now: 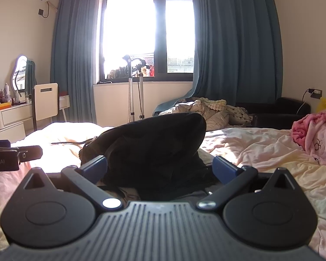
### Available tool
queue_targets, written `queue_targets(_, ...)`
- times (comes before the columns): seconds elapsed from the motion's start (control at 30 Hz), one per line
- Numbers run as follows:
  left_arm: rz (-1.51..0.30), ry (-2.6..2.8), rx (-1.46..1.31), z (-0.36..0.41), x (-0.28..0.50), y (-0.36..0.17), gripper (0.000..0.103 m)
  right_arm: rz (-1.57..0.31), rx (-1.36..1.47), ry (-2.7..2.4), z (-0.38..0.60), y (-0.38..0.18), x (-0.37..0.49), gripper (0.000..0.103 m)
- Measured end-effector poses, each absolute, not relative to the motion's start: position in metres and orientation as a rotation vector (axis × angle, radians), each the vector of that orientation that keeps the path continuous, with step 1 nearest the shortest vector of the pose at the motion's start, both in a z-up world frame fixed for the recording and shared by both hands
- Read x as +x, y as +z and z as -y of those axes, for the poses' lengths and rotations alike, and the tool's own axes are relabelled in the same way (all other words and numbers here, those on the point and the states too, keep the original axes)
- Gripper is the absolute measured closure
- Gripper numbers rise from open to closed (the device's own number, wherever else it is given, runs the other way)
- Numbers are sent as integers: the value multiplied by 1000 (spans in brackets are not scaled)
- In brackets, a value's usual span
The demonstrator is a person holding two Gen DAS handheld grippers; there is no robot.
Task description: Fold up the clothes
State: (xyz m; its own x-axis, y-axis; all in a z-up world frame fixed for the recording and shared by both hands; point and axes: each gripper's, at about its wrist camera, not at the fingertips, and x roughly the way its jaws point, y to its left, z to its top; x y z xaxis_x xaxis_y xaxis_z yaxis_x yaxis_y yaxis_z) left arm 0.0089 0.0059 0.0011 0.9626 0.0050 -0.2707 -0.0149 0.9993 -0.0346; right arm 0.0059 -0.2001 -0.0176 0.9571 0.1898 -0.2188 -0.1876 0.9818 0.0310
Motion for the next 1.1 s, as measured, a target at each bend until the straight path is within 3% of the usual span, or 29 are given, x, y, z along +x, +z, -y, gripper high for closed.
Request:
queue_targets(0.27,-230,10,-3,1,13,4,0,-219,7,154,205,-22,11,0)
queue_targets(0.57,-345,-20,-110,-1,55,12,0,-229,52,140,215,-22,15,0)
queue_targets(0.83,-510,-53,-470,-25,121,6,0,-275,97,129,224,-30,27,0)
queue_targets(1.1,-621,-70,-938,-74,180,-37,0,-307,135,111,228,-44,49,0)
